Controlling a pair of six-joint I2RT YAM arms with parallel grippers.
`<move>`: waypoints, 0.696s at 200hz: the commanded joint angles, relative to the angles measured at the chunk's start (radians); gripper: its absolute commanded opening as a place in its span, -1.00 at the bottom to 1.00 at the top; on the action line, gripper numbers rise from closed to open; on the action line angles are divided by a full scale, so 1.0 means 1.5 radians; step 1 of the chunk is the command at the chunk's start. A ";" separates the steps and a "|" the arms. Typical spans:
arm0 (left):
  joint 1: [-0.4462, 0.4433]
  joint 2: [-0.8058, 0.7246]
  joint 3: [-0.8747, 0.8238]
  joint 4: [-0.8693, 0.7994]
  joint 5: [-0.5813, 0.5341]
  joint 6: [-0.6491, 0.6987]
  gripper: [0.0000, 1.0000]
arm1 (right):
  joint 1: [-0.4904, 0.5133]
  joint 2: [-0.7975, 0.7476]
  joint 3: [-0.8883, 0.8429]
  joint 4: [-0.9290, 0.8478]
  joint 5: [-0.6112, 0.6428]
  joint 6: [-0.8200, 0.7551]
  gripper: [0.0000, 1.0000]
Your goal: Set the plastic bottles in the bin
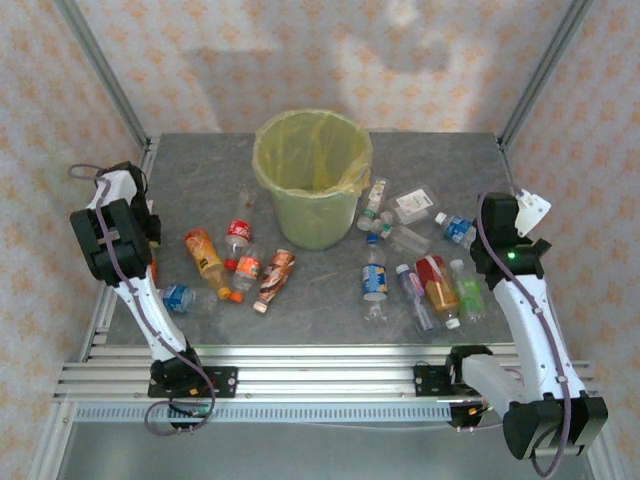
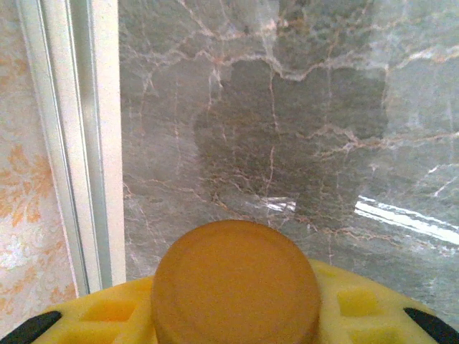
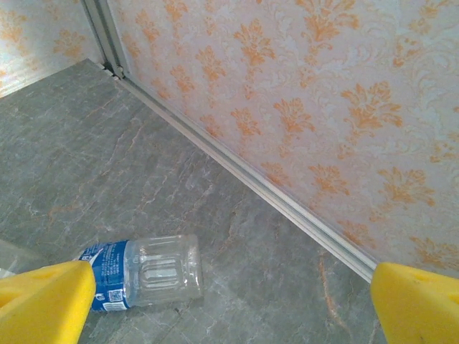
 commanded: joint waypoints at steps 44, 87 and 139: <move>-0.016 -0.024 0.096 -0.044 -0.037 -0.011 -0.38 | -0.002 -0.016 0.018 -0.020 0.014 0.008 0.98; -0.055 -0.077 0.198 -0.067 -0.021 -0.043 -0.39 | -0.002 -0.029 0.002 -0.006 -0.026 0.011 0.98; -0.145 -0.146 0.280 -0.029 0.042 -0.115 -0.39 | -0.002 -0.023 -0.006 -0.009 -0.075 0.009 0.98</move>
